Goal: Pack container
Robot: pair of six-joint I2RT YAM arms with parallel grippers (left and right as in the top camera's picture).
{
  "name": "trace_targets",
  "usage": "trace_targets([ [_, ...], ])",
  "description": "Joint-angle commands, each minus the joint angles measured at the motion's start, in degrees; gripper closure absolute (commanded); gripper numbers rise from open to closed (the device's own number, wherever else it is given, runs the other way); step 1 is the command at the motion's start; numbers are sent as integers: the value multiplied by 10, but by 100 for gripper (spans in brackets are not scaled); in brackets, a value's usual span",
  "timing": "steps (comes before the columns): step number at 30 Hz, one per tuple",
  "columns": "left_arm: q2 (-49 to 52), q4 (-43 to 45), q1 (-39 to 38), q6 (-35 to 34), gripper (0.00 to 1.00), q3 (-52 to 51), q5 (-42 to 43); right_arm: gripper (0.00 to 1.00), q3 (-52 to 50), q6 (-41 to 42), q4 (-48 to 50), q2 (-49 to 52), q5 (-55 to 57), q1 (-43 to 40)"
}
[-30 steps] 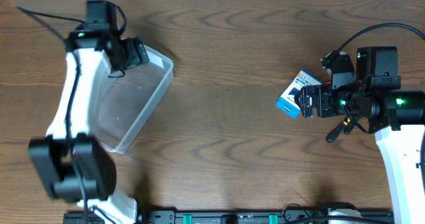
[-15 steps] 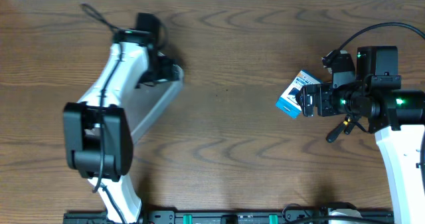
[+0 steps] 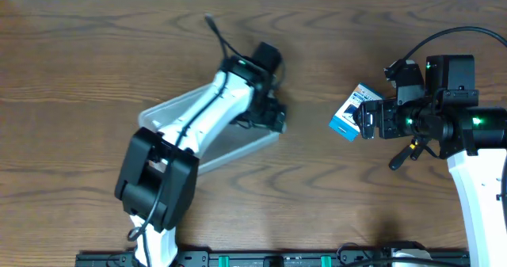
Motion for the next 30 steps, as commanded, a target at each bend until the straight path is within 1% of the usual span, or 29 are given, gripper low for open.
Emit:
trace_targets([
  [1, 3, -31, -42, 5, 2, 3, 32, 1, 7, -9, 0, 1, 9, -2],
  [2, 3, -39, -49, 5, 0, 3, 31, 1, 7, -9, 0, 1, 12, -2],
  [4, 2, -52, -57, 18, 1, 3, 18, 1, 7, -9, 0, 1, 13, -2],
  [6, -4, -58, -54, 21, 2, 3, -29, 1, 7, -9, -1, 1, 13, -2],
  [8, -20, -63, -40, 23, 2, 5, -79, 1, 7, -9, -1, 1, 13, -2],
  [11, -56, -72, -3, 23, 2, 15, -128, 1, 7, -9, -1, 1, 13, -2],
  [15, -134, -96, 83, 22, 2, 32, -151, 1, 7, -9, -2, 1, 13, -2],
  [18, -193, -121, 170, 21, 2, 32, -169, 1, 7, -9, -2, 1, 13, -2],
  [21, -232, -149, 269, 18, 2, 31, -171, 1, 7, -10, -2, 1, 13, -2],
  [24, -241, -185, 364, -13, 2, 31, -170, 1, 7, -11, -5, 1, 13, -2],
  [26, -238, -196, 414, -24, 2, 19, -165, 1, 7, -14, -6, 1, 13, -2],
  [28, -231, -198, 450, -33, 2, -8, -161, 1, 7, -14, -5, 1, 13, -2],
  [30, -224, -196, 468, -37, 2, -42, -153, 1, 7, -18, -5, 1, 12, -2],
])
